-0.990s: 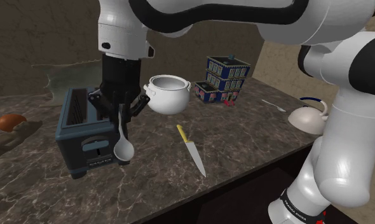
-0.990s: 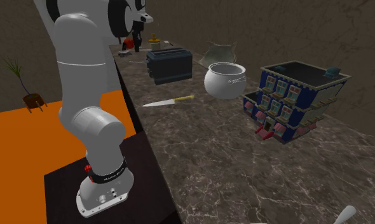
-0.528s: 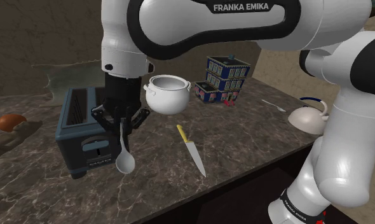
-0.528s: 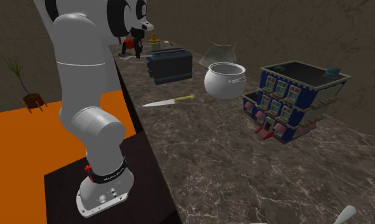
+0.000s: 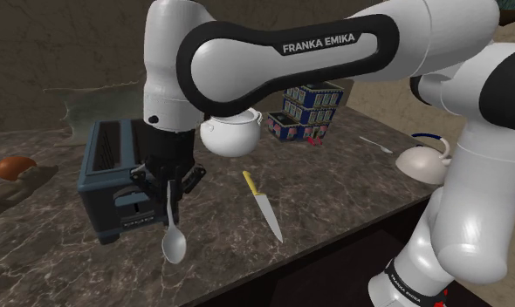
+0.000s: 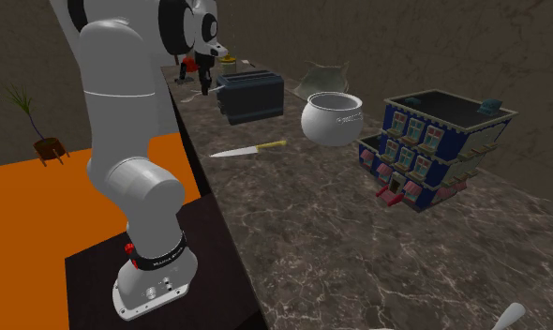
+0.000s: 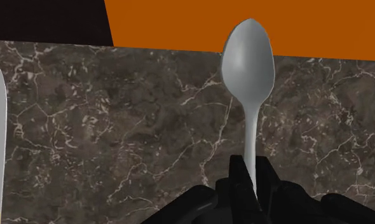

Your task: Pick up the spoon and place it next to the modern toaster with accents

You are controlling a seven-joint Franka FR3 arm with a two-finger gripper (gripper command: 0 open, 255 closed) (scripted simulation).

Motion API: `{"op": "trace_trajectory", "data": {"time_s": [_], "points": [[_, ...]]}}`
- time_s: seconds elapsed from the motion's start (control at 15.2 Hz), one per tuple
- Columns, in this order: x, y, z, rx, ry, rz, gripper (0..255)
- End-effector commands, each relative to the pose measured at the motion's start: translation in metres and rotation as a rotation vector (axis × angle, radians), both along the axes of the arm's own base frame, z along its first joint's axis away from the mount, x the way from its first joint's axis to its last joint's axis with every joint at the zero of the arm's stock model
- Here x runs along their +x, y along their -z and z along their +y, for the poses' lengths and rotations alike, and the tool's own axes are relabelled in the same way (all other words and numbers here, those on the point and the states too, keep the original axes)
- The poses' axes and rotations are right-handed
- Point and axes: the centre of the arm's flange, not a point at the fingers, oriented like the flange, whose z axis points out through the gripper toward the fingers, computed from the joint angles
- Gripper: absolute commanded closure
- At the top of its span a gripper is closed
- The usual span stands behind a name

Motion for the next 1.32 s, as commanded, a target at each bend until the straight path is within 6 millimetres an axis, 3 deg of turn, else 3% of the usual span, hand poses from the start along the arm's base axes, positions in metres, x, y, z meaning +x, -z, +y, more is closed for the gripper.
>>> {"op": "trace_trajectory", "data": {"time_s": [0.0,1.25], "points": [[0.001,0.011,-0.001,-0.001,0.002,0.001,255],[0.001,0.112,-0.001,-0.001,0.002,0.001,255]]}}
